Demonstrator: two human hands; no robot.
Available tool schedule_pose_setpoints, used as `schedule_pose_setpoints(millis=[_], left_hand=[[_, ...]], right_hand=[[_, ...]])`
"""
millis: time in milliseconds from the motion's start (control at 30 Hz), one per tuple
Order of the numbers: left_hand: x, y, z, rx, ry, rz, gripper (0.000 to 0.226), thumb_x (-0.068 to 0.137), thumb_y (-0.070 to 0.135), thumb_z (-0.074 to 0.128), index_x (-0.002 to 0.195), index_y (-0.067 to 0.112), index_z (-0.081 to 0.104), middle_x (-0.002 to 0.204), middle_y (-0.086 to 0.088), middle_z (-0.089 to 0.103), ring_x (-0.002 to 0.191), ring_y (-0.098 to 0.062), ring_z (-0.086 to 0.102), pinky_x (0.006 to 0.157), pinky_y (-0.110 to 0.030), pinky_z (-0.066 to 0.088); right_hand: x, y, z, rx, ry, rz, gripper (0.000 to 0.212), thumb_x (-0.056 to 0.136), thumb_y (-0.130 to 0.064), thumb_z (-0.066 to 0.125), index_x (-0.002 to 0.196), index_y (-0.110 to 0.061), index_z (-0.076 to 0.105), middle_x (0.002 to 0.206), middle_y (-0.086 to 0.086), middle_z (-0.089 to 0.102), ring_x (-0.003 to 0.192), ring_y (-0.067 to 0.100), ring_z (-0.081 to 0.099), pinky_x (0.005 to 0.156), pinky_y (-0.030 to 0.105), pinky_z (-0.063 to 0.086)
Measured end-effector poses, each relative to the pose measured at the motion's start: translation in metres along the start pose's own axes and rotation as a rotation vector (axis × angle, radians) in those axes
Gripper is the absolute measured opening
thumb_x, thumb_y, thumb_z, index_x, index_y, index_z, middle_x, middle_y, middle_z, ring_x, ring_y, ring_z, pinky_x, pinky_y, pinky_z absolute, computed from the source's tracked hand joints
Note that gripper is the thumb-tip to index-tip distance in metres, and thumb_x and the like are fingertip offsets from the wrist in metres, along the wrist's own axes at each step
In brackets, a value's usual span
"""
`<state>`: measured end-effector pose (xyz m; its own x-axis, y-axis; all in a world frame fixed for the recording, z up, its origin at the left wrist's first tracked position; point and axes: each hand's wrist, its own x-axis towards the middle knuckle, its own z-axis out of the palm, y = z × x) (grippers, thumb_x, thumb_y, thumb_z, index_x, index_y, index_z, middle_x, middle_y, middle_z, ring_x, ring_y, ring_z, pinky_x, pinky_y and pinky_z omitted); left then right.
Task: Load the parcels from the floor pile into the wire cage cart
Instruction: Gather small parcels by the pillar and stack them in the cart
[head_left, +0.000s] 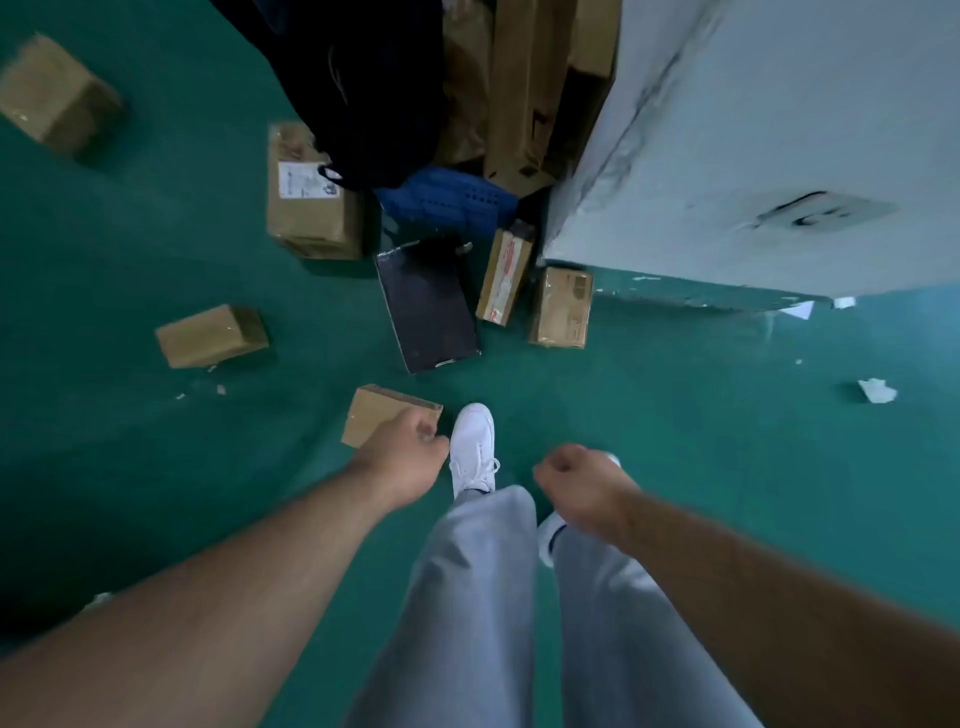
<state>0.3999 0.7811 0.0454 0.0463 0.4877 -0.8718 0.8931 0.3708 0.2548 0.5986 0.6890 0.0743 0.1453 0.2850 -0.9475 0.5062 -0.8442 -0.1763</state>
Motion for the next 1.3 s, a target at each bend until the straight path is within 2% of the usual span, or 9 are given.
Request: schedule_pose_setpoints(millis=[100,267,400,533,700,800,933,1100,1300], left_hand=[[0.077,0.031,0.007,0.114,0.005,0.087,0.024,0.095,0.04,0.058,0.113,0.026,0.058,0.105,0.002,0.066,0.081,-0.019,0.064,0.064,-0.028,0.046],[0.208,0.075,0.022,0.207,0.111,0.276,0.028,0.093,0.037,0.058,0.117,0.021,0.059,0.122,-0.006,0.063,0.103,-0.027,0.063,0.086,-0.034,0.051],[0.284,0.104,0.04,0.286,0.163,0.354,0.051,0.095,0.038,0.058,0.141,0.02,0.047,0.143,-0.01,0.045,0.126,-0.031,0.05,0.104,-0.044,0.046],[0.338,0.124,0.062,0.451,0.174,0.364,0.07,0.094,0.039,0.06,0.155,0.027,0.028,0.156,-0.009,0.024,0.135,-0.035,0.037,0.106,-0.05,0.043],[0.395,0.145,0.083,0.525,0.25,0.361,0.098,0.09,0.04,0.067,0.16,0.043,-0.001,0.166,-0.014,-0.001,0.14,-0.044,0.029,0.106,-0.054,0.039],[0.418,0.155,0.088,0.568,0.268,0.38,0.107,0.087,0.048,0.071,0.159,0.045,-0.009,0.168,-0.014,-0.011,0.145,-0.047,0.023,0.112,-0.057,0.032],[0.427,0.158,0.093,0.553,0.334,0.378,0.102,0.08,0.058,0.073,0.157,0.031,0.012,0.167,-0.019,0.005,0.143,-0.043,0.029,0.11,-0.055,0.036],[0.401,0.128,0.106,0.377,0.448,0.269,0.092,0.077,0.064,0.073,0.145,0.018,0.031,0.138,-0.013,0.045,0.119,-0.033,0.055,0.093,-0.046,0.05],[0.315,0.05,0.116,-0.515,0.364,-0.166,0.091,0.071,0.039,0.08,0.142,0.021,0.026,0.13,-0.002,0.051,0.111,-0.027,0.059,0.09,-0.039,0.055]], right_hand=[[0.072,-0.008,-0.001,-0.173,-0.038,-0.024,0.031,0.1,-0.035,0.049,0.116,-0.014,0.067,0.119,0.012,0.064,0.111,0.033,0.061,0.096,0.037,0.051],[0.215,-0.011,-0.026,-0.122,0.117,0.048,0.036,0.093,-0.041,0.046,0.116,-0.015,0.058,0.122,0.018,0.056,0.093,0.034,0.058,0.08,0.034,0.05],[0.308,-0.005,-0.05,-0.013,0.304,0.136,0.08,0.091,-0.062,0.05,0.155,-0.022,0.025,0.148,0.017,0.028,0.125,0.047,0.047,0.107,0.049,0.046],[0.37,0.006,-0.055,0.018,0.275,0.17,0.104,0.077,-0.079,0.051,0.159,-0.03,0.01,0.164,0.016,0.002,0.139,0.051,0.035,0.112,0.055,0.04],[0.421,0.013,-0.047,-0.006,0.299,0.156,0.106,0.078,-0.072,0.066,0.154,-0.025,0.01,0.159,0.019,0.013,0.14,0.047,0.031,0.113,0.05,0.036],[0.436,0.012,-0.047,-0.086,0.28,0.152,0.074,0.086,-0.068,0.064,0.138,-0.04,0.019,0.147,0.018,0.015,0.129,0.046,0.037,0.111,0.051,0.041],[0.443,0.007,-0.039,-0.044,0.385,0.231,0.112,0.075,-0.074,0.07,0.148,-0.025,0.001,0.133,0.019,0.022,0.113,0.043,0.049,0.097,0.046,0.052],[0.437,0.019,-0.032,-0.028,0.491,0.2,0.102,0.08,-0.058,0.072,0.147,-0.02,0.004,0.133,0.018,0.028,0.113,0.043,0.048,0.092,0.045,0.051],[0.375,0.043,-0.023,0.152,0.446,0.289,0.097,0.072,-0.06,0.077,0.137,-0.015,0.022,0.136,0.019,0.038,0.12,0.045,0.049,0.099,0.044,0.044]])
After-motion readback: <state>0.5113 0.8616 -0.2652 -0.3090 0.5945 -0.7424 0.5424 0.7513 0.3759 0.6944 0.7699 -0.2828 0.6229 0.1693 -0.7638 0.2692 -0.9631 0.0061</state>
